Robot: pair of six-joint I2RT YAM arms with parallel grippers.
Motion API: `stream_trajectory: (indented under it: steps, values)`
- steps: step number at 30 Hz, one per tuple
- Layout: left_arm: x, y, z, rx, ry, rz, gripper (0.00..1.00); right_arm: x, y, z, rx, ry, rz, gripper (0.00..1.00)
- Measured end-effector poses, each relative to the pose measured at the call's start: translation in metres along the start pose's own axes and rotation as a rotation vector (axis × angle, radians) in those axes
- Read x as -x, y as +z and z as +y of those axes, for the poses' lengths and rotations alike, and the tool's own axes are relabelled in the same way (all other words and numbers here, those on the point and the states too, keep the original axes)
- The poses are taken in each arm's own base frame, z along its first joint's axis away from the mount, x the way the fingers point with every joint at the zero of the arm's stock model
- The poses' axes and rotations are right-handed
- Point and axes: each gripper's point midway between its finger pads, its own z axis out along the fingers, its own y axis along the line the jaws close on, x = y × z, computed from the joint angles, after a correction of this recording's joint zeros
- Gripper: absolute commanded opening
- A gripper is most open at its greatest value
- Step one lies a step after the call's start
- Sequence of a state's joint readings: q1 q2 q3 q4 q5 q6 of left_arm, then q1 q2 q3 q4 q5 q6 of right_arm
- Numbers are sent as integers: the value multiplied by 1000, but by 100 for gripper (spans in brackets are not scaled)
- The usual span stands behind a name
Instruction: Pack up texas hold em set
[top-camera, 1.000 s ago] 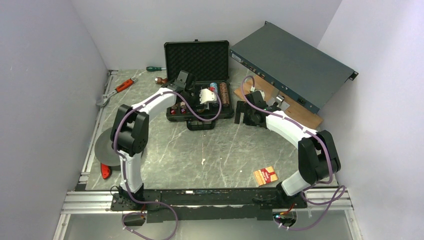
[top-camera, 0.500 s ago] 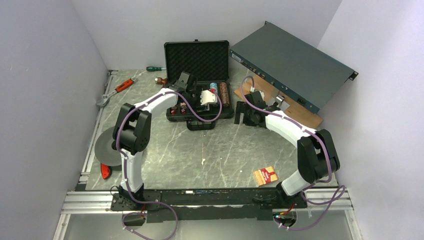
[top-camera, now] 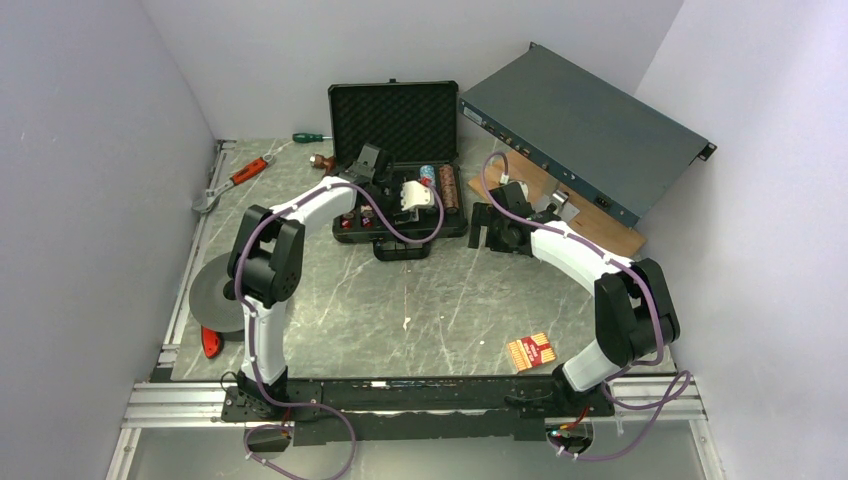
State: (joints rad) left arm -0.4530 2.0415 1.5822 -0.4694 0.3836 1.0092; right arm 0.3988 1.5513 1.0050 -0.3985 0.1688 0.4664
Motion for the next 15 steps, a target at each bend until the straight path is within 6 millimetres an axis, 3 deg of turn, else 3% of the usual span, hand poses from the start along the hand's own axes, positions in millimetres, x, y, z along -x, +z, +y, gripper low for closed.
stream_trajectory:
  steps: [1, 2, 6, 15]
  values:
    - [0, 0, 0, 0, 0, 0, 79, 0, 0, 0, 1, -1, 1, 100]
    - [-1, 1, 0, 5, 1, 0, 97, 0, 0, 1, 4, -1, 2, 100]
    - [-2, -2, 13, 69, 9, 2, 100, 0, 0, 2, 10, -2, 3, 100]
    - [-6, -14, 15, 136, 3, 23, 100, -1, 0, 2, 13, -2, 4, 100]
